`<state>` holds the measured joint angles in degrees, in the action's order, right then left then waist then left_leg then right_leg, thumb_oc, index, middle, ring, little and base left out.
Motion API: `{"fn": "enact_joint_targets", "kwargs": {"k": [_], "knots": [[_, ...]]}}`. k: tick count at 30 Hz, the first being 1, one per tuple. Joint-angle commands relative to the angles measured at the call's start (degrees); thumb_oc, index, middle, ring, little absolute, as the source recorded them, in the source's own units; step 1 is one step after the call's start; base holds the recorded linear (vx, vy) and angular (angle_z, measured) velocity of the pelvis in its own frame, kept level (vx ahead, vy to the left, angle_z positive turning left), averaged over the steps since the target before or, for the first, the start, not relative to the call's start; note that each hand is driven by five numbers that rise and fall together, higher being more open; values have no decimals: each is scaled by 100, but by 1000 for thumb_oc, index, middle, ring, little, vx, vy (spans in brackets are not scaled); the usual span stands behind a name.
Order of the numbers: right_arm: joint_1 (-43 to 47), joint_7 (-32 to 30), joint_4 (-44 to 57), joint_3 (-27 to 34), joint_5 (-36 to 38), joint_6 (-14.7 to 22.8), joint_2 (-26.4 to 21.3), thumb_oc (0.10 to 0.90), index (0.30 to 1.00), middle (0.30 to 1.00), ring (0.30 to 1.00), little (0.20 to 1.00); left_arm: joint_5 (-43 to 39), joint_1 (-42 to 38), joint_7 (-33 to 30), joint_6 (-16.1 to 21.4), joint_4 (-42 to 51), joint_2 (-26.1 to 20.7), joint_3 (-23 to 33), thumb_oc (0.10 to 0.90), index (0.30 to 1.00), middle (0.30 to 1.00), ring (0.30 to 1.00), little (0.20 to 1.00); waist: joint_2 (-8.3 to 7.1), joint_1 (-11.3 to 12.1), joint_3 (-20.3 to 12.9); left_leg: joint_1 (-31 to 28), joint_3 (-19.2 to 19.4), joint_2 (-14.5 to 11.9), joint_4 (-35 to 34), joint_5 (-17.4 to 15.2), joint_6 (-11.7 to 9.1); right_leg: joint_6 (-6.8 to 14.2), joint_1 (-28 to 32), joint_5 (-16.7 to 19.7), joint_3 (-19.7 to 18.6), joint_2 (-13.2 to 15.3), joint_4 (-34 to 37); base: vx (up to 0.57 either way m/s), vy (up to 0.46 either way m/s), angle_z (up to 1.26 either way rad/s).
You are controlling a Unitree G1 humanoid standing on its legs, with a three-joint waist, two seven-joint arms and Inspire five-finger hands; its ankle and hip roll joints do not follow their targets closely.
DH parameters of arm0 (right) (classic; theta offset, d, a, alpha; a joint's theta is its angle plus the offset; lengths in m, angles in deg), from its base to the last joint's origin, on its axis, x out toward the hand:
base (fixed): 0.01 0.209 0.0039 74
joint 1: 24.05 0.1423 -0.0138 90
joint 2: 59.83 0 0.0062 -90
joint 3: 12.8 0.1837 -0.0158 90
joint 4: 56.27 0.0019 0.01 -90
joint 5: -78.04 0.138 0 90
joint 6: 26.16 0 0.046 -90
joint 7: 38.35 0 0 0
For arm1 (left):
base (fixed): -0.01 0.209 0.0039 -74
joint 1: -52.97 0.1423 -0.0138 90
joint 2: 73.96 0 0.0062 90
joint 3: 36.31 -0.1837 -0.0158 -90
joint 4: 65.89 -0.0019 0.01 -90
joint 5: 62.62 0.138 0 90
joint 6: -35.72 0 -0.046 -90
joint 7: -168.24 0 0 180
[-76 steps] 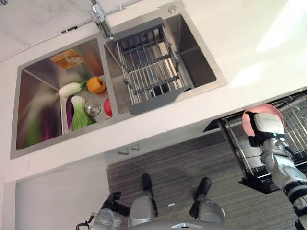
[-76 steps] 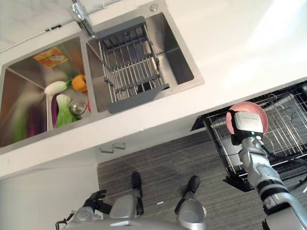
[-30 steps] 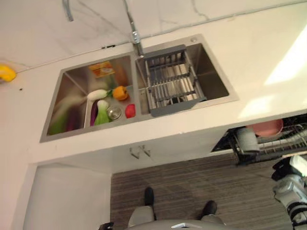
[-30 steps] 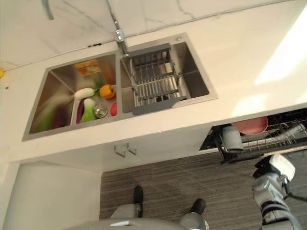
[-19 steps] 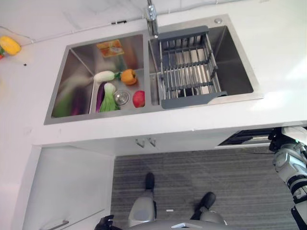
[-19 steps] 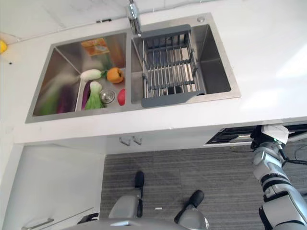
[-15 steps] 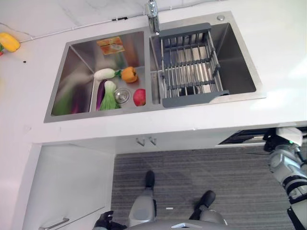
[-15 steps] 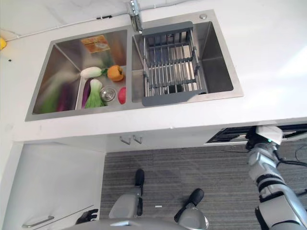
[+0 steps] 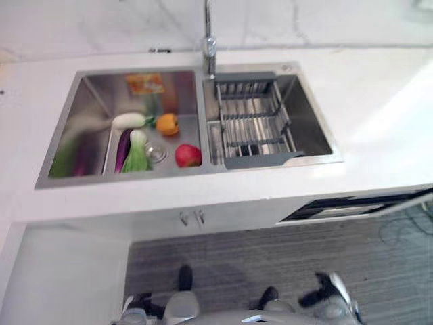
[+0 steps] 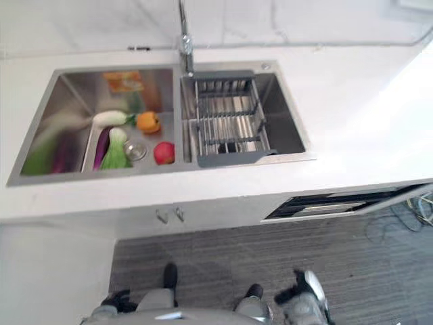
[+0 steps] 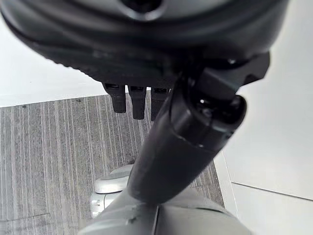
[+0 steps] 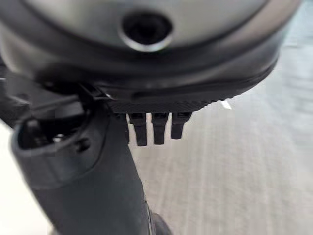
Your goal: Place the dishes in the dishwasher.
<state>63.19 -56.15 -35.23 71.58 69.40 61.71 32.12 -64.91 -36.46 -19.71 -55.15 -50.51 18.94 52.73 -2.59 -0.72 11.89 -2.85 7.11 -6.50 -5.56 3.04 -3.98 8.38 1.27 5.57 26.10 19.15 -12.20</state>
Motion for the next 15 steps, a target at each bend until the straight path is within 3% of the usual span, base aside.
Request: {"fn": "enact_joint_targets", "kwargs": {"k": [1, 3, 4, 5, 8, 12, 15], "knots": [[186, 39, 118, 145, 452, -65, -322, 800, 900, 900, 900, 900, -318, 182, 75, -22, -40, -146, -161, 800, 900, 900, 900, 900, 214, 67, -196, -227, 68, -162, 81, -374, 138, 640, -719, 367, -1219, 117, -1340, 10, 233, -20], [202, 105, -104, 77, 472, -82, -273, 800, 900, 900, 900, 900, -232, 125, 75, -11, -129, -165, -191, 800, 900, 900, 900, 900, 225, 23, -244, -356, -16, -96, 61, -484, 162, 608, -807, 189, -1514, -45, -1234, 85, 110, -6], [198, 173, -174, -21, 407, -81, -264, 800, 900, 900, 900, 900, -187, 90, 87, 3, -174, -174, -250, 800, 900, 900, 900, 900, 197, -8, -253, -375, -111, -35, 82, -525, 155, 482, -672, -190, -1578, -155, -798, 146, -12, 4], [257, 277, -178, -248, 287, -89, -246, 800, 900, 900, 900, 900, -203, -21, 144, 32, -205, -252, -303, 800, 900, 900, 900, 900, 150, -60, -229, -382, -272, 34, 67, -486, 115, 401, -714, -332, -1822, -444, -46, 109, -30, 13], [284, 337, -202, -357, 277, -76, -190, 800, 900, 900, 900, 900, -154, -97, 249, 12, -266, -319, -343, 800, 900, 900, 900, 900, 56, -41, -234, -379, -390, 59, 91, -506, 70, 464, -477, -295, -1558, -419, 438, 48, -89, 40], [300, 546, -198, -505, 266, -60, -132, 800, 900, 900, 900, 900, -301, -95, 483, -3, -358, -315, -276, 800, 900, 900, 900, 900, 18, -32, -347, -373, -468, -12, 79, -509, 1, 391, -287, -476, -1702, -632, 675, 80, -115, 63], [332, 725, -292, -514, 379, -58, -103, 800, 900, 900, 900, 900, -491, -41, 695, 2, -349, -166, -289, 800, 900, 900, 900, 900, 35, -20, -523, -407, -583, -203, 59, -471, -158, 263, 31, -592, -1503, -760, 1002, 127, -171, 18]]}}
